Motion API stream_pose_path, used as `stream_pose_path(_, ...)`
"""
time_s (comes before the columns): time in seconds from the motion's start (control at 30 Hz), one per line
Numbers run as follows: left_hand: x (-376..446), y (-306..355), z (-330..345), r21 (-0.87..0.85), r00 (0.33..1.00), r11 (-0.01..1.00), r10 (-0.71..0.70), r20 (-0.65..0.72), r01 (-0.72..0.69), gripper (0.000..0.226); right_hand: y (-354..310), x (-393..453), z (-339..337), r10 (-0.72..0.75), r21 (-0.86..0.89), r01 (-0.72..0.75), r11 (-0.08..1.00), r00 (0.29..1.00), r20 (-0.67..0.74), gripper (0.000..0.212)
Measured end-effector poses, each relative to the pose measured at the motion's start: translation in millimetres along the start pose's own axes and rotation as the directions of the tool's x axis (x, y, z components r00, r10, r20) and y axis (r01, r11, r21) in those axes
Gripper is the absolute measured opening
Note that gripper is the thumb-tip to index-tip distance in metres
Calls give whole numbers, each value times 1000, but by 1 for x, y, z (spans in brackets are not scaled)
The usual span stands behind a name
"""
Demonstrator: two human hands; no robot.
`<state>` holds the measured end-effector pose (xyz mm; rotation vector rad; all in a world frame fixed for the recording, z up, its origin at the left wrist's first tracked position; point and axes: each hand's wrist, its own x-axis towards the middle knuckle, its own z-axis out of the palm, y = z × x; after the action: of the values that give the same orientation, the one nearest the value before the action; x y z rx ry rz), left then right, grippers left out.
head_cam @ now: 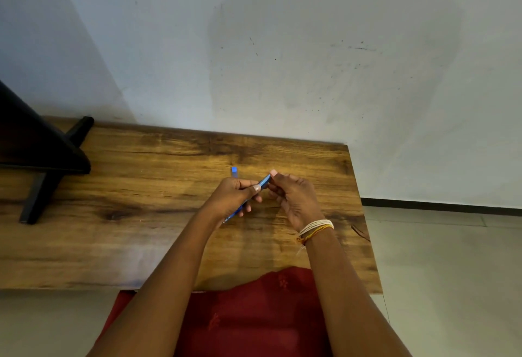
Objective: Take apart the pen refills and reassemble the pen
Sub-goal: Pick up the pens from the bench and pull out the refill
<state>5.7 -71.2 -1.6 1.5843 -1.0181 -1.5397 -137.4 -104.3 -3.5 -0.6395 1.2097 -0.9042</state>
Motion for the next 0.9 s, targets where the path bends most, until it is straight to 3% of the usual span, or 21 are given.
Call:
stream_pose_path(0.27, 4, -3, 6, 42, 1000, 999, 13, -6, -12, 26, 0, -2, -1, 3, -5, -3, 1000, 997, -77, 11)
stream_pose_path(0.57, 6, -4, 11, 95, 1000, 995, -11, -11, 12, 26, 4, 0, 1, 124, 32, -120, 992, 974, -189, 7)
stream_pose_path(0.9, 5, -1, 15, 169, 1000, 986, -6, -1, 6, 24, 2, 2, -6, 234, 196, -198, 960, 955, -182, 19)
